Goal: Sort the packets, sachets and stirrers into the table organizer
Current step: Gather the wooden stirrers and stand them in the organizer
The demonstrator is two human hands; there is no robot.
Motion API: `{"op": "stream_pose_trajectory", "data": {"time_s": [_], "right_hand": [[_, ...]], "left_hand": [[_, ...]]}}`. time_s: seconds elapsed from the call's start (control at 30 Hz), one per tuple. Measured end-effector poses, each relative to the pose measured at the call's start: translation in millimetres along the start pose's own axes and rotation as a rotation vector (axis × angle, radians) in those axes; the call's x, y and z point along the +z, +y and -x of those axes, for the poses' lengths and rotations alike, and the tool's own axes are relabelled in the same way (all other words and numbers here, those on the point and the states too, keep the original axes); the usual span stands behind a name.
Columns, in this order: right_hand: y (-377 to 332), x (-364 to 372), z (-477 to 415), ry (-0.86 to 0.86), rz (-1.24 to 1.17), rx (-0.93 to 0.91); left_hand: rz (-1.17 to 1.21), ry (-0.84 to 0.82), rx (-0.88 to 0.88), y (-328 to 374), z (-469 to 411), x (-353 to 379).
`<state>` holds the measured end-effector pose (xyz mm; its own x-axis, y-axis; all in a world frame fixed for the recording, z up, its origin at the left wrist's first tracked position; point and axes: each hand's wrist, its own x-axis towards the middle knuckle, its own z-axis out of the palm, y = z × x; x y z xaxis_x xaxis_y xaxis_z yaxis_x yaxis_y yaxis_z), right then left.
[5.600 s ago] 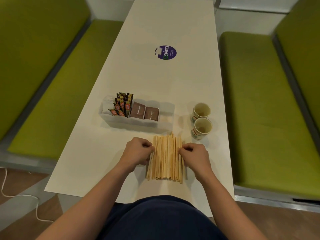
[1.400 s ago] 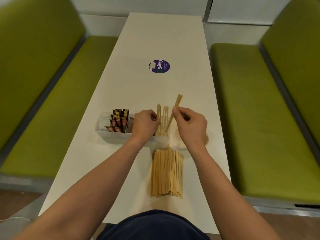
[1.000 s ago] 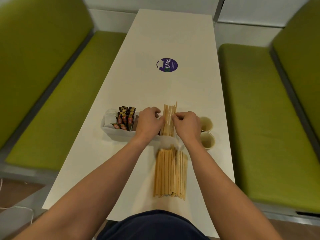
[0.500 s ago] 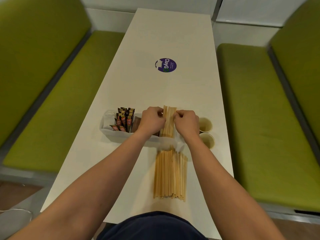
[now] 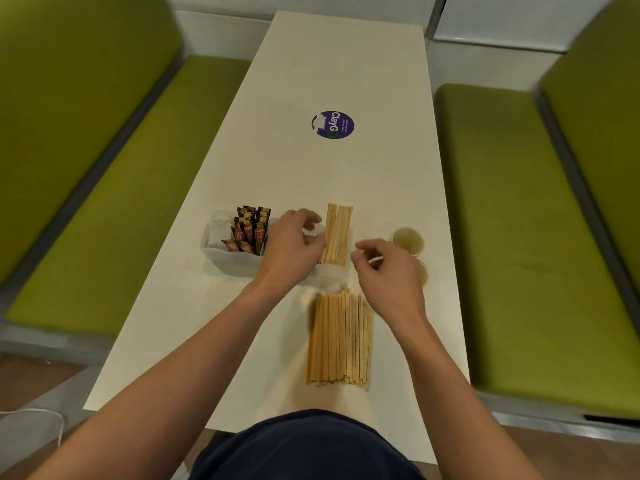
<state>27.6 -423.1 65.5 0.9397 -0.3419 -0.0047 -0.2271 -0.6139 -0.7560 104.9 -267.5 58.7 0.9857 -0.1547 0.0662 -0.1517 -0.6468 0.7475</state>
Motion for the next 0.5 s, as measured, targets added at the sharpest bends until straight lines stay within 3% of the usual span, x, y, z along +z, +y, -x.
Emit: {"op": "stream_pose_trajectory", "data": {"time_s": [0.2,0.3,0.5], "right_hand": [[45.4,15.4,41.8,-0.254,0.291,0.156],[51.8,26.4,48.0,-0.265,0.338,0.194],[46.9,37.8,51.3,-0.268,0.331,0.237]], "left_hand": [[-0.126,-0.25,-0.188,-28.0,67.9,16.5],[-0.248,-0.304,-0.268,-35.2,87.1,31.5],[-0.243,-0.337,-0.312,-31.2,97.1,44.6]]}}
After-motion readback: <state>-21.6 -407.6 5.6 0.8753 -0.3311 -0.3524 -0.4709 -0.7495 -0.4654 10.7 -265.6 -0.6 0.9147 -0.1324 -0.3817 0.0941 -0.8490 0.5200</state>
